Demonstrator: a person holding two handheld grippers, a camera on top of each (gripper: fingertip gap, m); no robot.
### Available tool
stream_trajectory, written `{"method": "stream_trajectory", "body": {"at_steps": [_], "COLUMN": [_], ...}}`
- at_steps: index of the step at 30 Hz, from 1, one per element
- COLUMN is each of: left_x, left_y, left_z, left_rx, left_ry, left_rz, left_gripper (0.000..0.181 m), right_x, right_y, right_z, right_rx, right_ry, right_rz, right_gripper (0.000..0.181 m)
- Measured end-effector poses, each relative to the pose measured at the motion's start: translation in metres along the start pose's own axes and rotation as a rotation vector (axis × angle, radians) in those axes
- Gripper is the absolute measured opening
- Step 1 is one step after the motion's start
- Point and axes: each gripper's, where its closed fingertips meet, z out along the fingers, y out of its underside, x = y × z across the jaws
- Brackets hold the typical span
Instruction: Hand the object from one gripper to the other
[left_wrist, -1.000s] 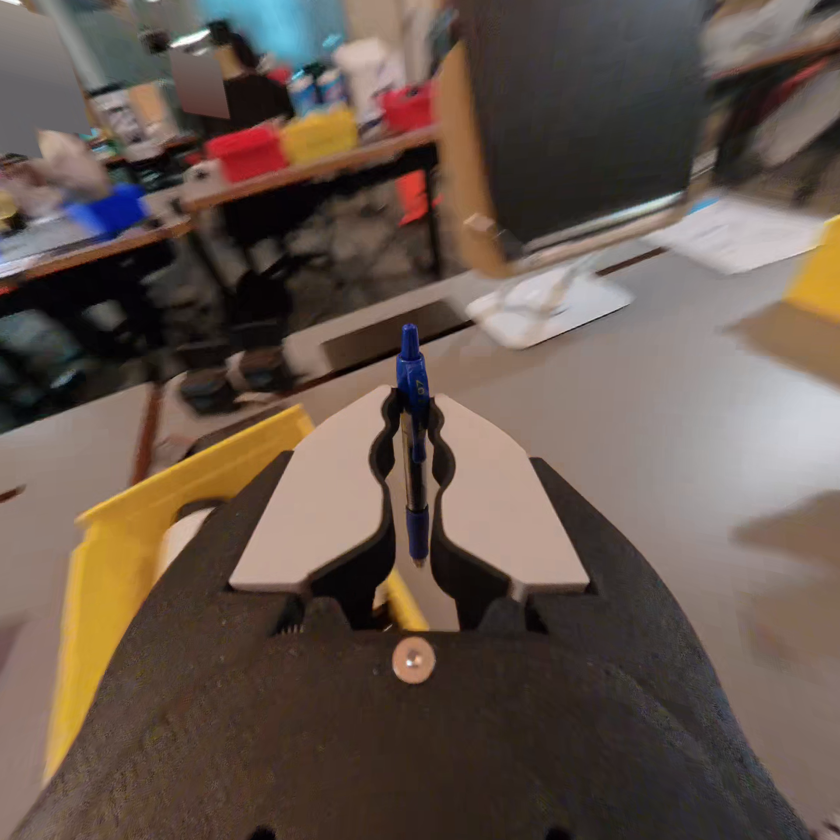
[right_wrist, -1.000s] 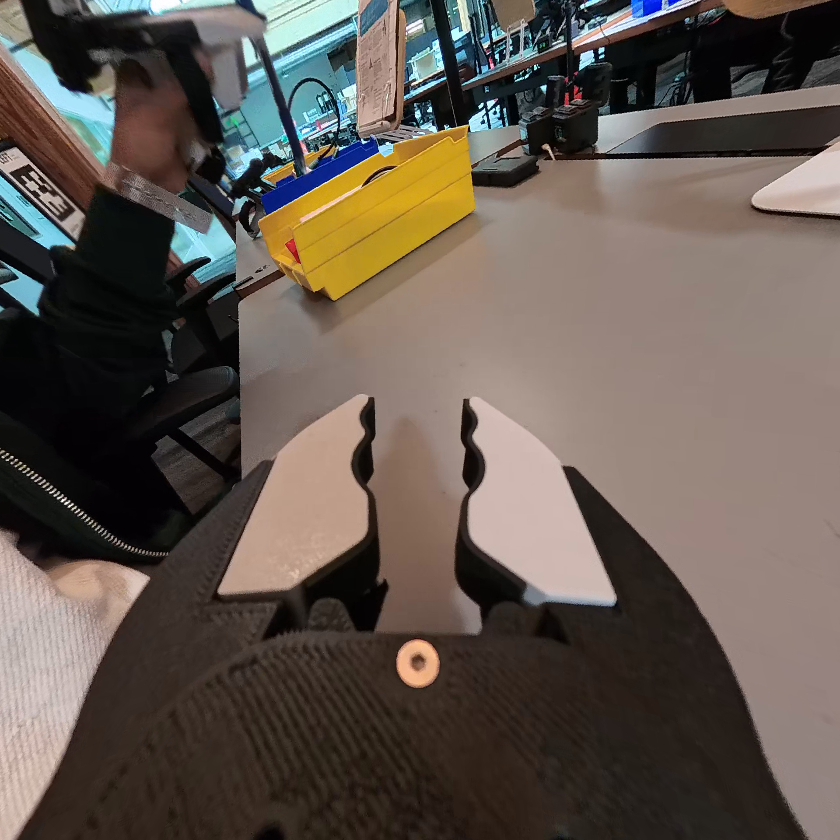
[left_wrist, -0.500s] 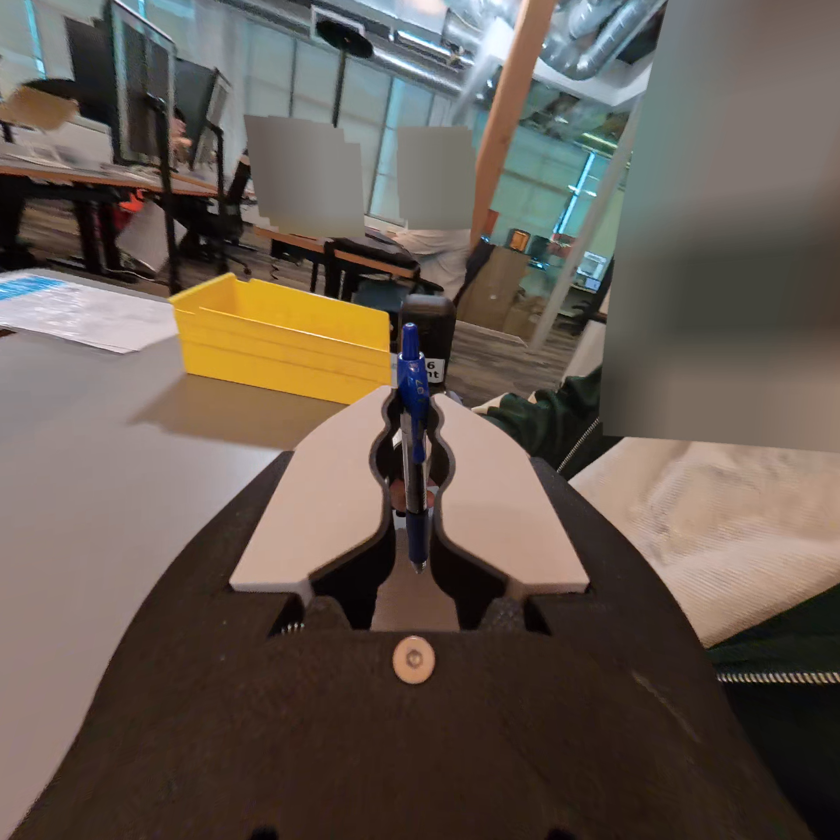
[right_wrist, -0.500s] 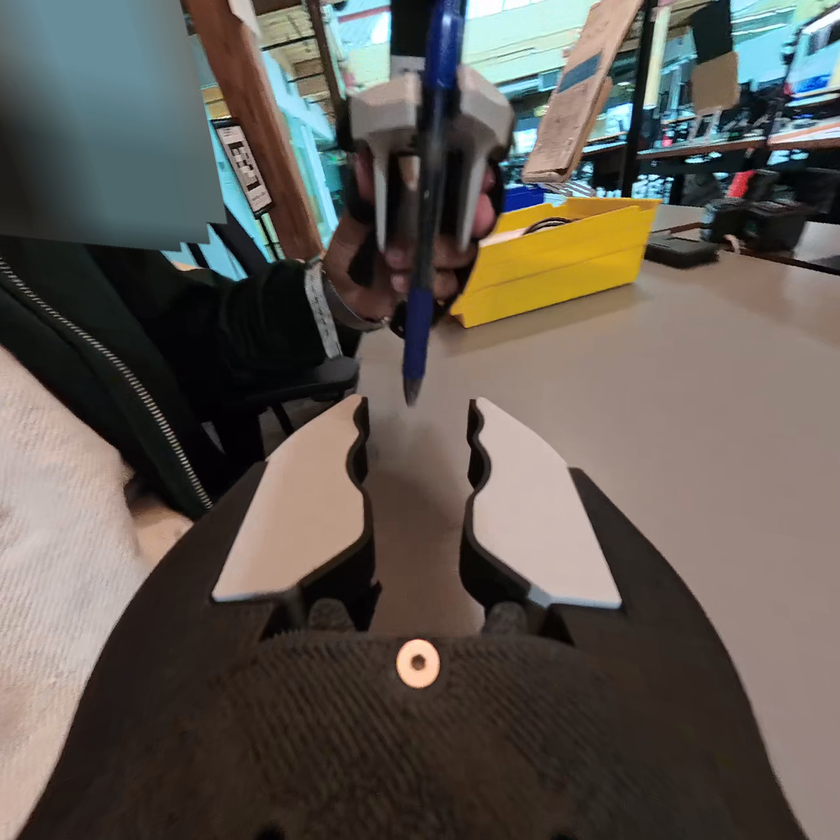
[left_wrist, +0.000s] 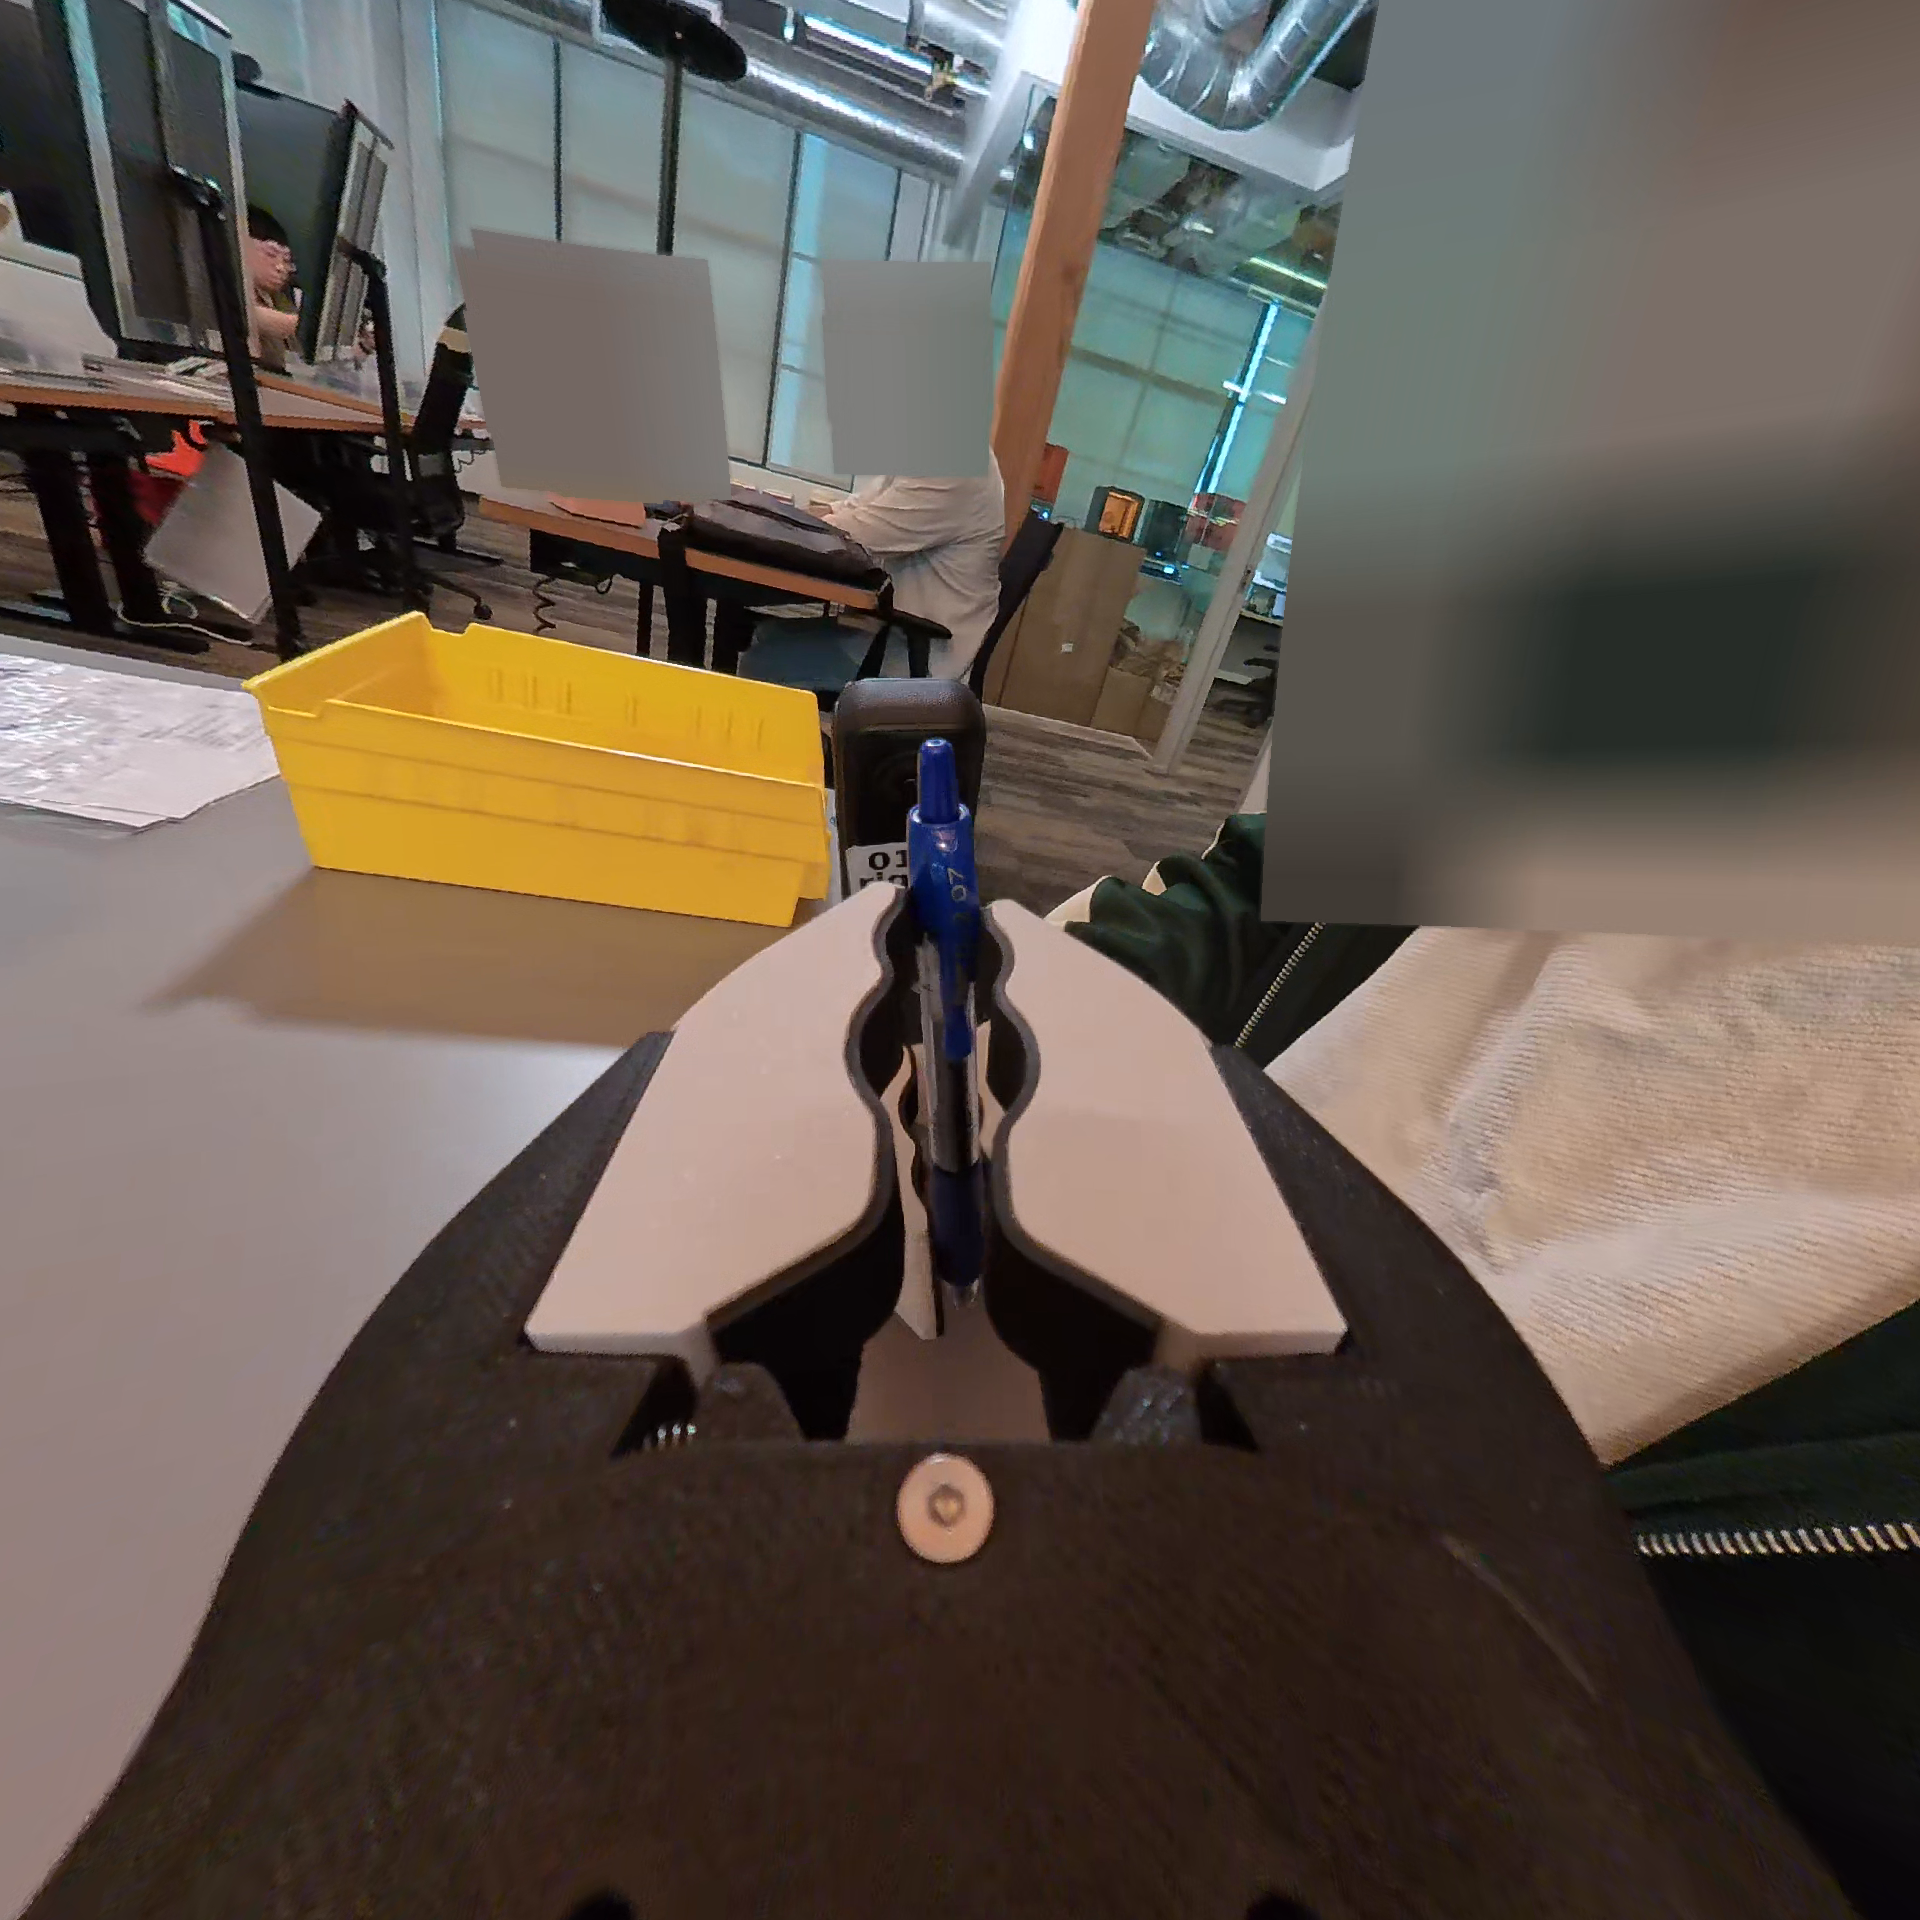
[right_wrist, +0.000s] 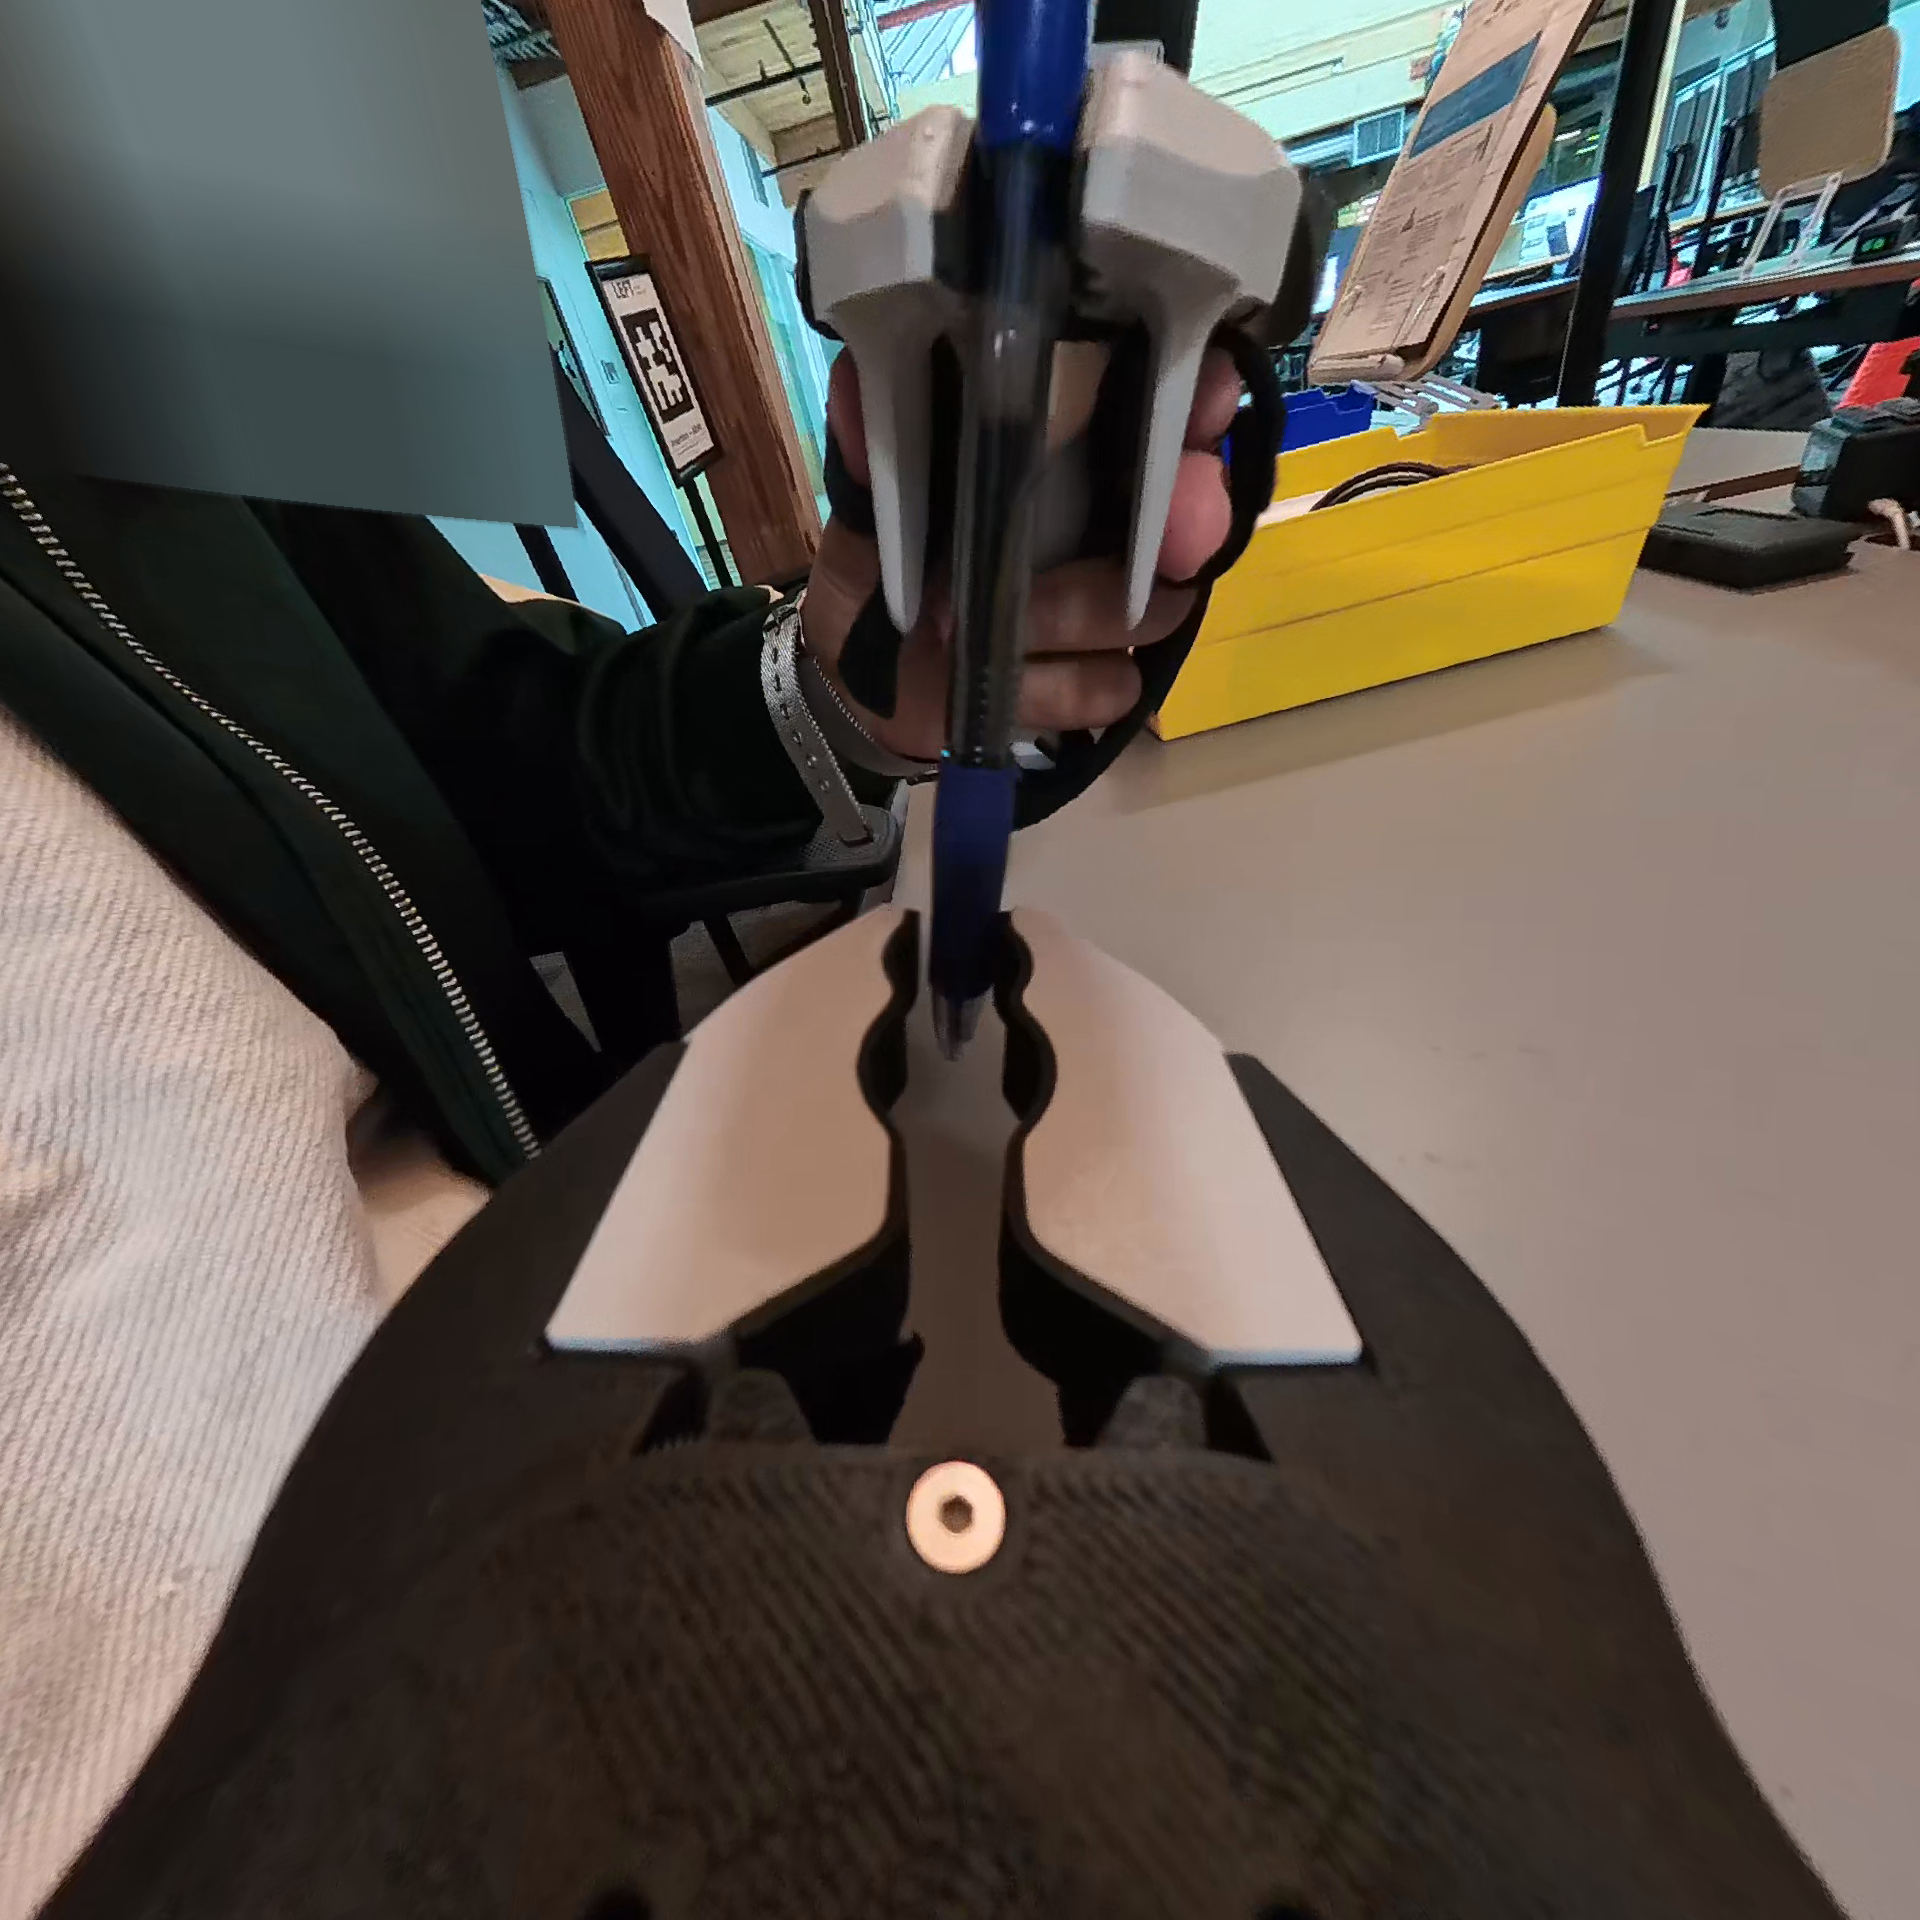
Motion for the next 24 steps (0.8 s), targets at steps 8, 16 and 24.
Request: {"method": "stream_trajectory", "body": {"at_steps": [8,16,24], "left_x": [0.007,-0.014,-0.039], "left_y": [-0.001,0.017,0.059], "left_z": [0.006,0.004,0.002], "left_rx": [0.023,0.064,0.072], "left_ry": [0.048,-0.015,-0.026], "left_rz": [-0.071,-0.095,-0.244], "left_gripper": [0.029,0.067,0.056], "right_x": [-0.002,0.015,0.033], "right_y": [-0.001,-0.024,-0.022], "right_z": [0.001,-0.027,-0.043], "right_rx": [0.0,0.11,0.083], "right_ry": [0.002,0.112,0.207], "right_rz": [-0.02,-0.077,-0.086], "right_gripper": [0.011,0.011,0.011]}}
